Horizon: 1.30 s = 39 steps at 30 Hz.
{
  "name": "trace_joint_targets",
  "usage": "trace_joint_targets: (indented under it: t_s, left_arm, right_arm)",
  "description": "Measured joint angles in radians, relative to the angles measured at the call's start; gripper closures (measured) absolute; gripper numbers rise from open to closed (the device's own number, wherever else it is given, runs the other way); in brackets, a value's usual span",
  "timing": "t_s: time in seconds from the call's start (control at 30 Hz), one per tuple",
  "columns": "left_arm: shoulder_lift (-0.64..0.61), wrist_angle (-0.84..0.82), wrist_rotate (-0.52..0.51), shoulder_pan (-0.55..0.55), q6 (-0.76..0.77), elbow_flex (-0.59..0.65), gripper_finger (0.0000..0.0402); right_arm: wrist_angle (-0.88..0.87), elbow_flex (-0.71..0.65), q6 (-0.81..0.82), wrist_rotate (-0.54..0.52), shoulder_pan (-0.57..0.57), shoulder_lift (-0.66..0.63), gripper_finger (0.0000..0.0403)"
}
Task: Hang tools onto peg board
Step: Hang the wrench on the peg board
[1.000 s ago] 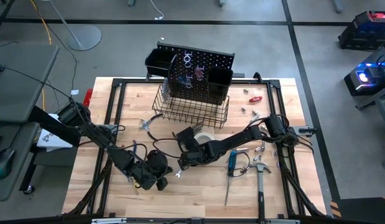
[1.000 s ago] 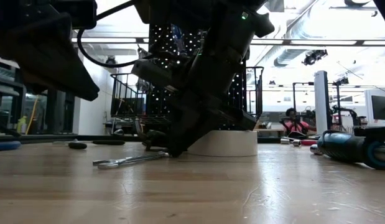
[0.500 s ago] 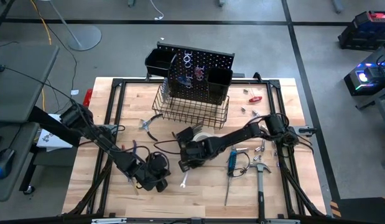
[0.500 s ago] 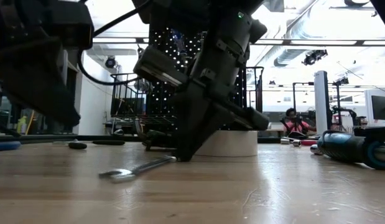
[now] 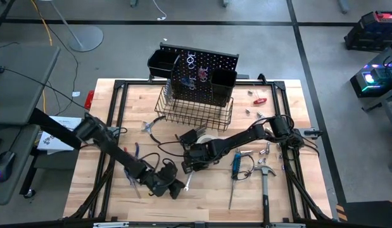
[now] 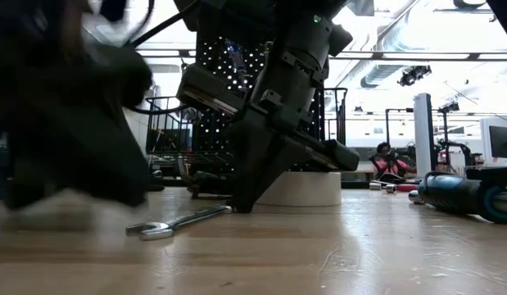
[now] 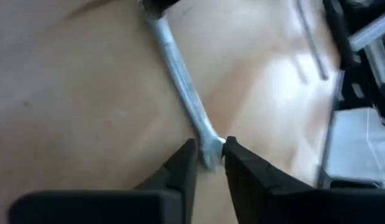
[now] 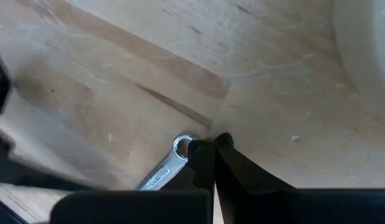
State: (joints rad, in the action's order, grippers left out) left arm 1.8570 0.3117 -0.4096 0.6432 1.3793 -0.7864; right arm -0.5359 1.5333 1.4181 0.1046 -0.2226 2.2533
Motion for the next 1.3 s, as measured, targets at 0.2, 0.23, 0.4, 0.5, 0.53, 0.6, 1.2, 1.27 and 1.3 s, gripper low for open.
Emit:
trace_joint_targets:
  t_s: [0.2,0.23,0.4,0.5,0.53,0.6,1.2,1.27,1.3]
  left_arm:
    - [0.031,0.058,0.065,-0.043,-0.024,-0.006,0.0252]
    - [0.032,0.055,0.067,-0.049,-0.057,-0.007,0.024]
    - [0.042,-0.045,0.12,-0.076,-0.171,-0.028,0.0201]
    - [0.035,-0.09,0.149,-0.075,-0.22,-0.03,0.0196]
    - [0.035,-0.098,0.153,-0.074,-0.234,-0.03,0.0196]
    - [0.035,-0.108,0.155,-0.069,-0.25,-0.03,0.0196]
    - [0.02,-0.247,0.105,0.016,-0.128,-0.036,0.0221]
    - [0.018,-0.253,0.096,0.018,-0.109,-0.04,0.0227]
    - [0.019,-0.259,0.091,0.018,-0.102,-0.046,0.023]
  right_arm:
    - [0.013,0.0,-0.014,-0.017,0.001,0.001,0.0403]
    - [0.019,0.0,-0.022,-0.017,0.001,0.001,0.0403]
    - [0.063,-0.008,-0.084,-0.025,0.001,0.001,0.0403]
    - [0.076,-0.01,-0.088,-0.036,0.001,0.001,0.0403]
    - [0.081,-0.01,-0.091,-0.039,0.001,0.001,0.0403]
    - [0.094,-0.01,-0.09,-0.043,0.001,0.001,0.0403]
    - [0.314,0.041,-0.153,0.116,-0.025,0.015,0.0403]
    - [0.311,0.041,-0.16,0.1,-0.03,0.014,0.0403]
    - [0.313,0.042,-0.169,0.097,-0.03,0.012,0.0403]
